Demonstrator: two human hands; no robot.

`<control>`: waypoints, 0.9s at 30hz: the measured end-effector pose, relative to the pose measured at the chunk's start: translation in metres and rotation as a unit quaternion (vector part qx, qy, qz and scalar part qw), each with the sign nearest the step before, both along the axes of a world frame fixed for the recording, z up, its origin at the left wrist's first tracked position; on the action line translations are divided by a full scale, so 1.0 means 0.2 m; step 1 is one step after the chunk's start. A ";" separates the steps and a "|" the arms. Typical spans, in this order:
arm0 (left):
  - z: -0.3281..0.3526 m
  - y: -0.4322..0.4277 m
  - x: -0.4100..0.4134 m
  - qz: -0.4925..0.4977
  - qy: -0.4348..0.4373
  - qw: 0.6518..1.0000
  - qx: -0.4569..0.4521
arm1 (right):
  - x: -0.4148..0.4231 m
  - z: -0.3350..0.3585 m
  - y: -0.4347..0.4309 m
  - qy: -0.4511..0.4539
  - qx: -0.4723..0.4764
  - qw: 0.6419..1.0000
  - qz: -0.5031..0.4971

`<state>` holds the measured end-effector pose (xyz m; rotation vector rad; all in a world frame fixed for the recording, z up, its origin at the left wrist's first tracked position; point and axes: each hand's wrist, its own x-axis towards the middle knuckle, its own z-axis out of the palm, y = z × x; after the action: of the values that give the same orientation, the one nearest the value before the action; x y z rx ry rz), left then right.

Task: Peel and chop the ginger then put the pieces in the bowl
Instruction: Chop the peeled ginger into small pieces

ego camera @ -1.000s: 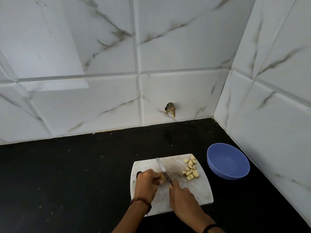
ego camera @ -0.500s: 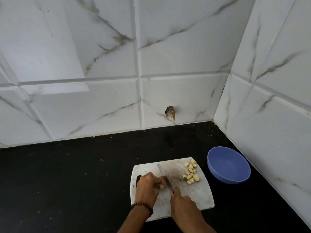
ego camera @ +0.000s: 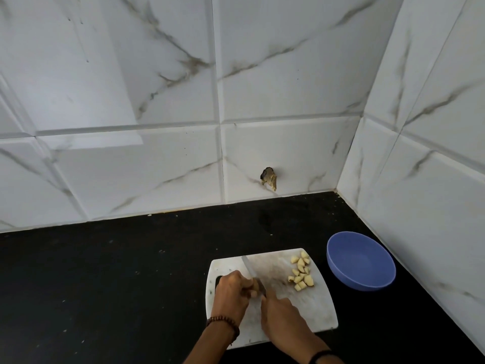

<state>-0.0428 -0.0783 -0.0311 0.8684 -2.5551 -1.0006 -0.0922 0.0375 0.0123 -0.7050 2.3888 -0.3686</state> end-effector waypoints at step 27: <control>0.07 -0.04 -0.05 -0.164 -0.089 0.967 -0.174 | 0.01 0.00 0.19 0.025 0.073 0.993 0.090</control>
<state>-0.0534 -0.0856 -0.0177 0.4656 -2.9701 -0.5361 -0.0900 0.0748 0.0122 -0.8613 2.3482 -0.1014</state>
